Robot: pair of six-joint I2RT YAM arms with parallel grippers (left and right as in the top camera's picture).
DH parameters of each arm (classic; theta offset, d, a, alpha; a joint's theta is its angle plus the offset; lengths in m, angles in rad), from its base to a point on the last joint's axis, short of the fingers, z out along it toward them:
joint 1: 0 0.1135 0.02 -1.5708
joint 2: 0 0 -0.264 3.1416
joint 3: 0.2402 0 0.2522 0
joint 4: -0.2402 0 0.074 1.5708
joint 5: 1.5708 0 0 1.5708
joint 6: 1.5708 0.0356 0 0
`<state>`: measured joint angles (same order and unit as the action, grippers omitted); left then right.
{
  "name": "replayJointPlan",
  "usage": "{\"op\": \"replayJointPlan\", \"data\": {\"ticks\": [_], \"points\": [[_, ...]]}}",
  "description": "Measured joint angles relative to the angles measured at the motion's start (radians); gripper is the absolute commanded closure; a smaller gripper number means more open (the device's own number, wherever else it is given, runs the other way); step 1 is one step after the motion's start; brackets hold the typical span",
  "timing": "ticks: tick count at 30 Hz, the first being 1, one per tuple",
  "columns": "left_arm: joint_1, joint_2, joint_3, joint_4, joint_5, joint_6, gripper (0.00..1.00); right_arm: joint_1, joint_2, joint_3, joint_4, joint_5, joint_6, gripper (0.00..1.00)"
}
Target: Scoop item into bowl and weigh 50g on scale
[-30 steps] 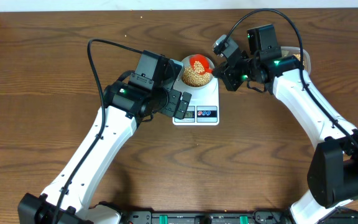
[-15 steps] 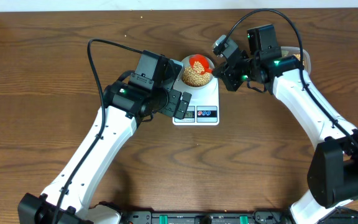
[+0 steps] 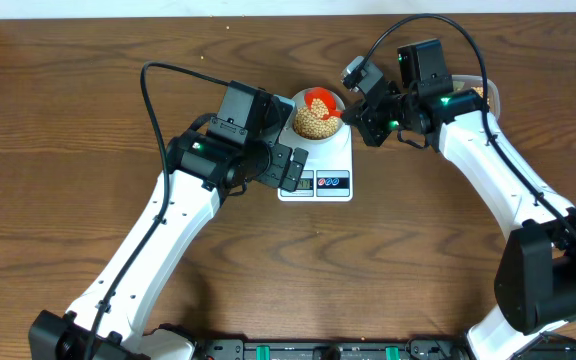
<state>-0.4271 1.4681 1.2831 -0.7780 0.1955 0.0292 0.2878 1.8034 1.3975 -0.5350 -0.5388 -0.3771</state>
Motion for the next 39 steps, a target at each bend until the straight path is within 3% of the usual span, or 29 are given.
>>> {"op": "replayJointPlan", "data": {"ticks": [39], "points": [[0.0, 0.0, 0.0, 0.0, 0.0, 0.0, 0.02, 0.0, 0.0, 0.0, 0.002, 0.0, -0.077, 0.99]]}}
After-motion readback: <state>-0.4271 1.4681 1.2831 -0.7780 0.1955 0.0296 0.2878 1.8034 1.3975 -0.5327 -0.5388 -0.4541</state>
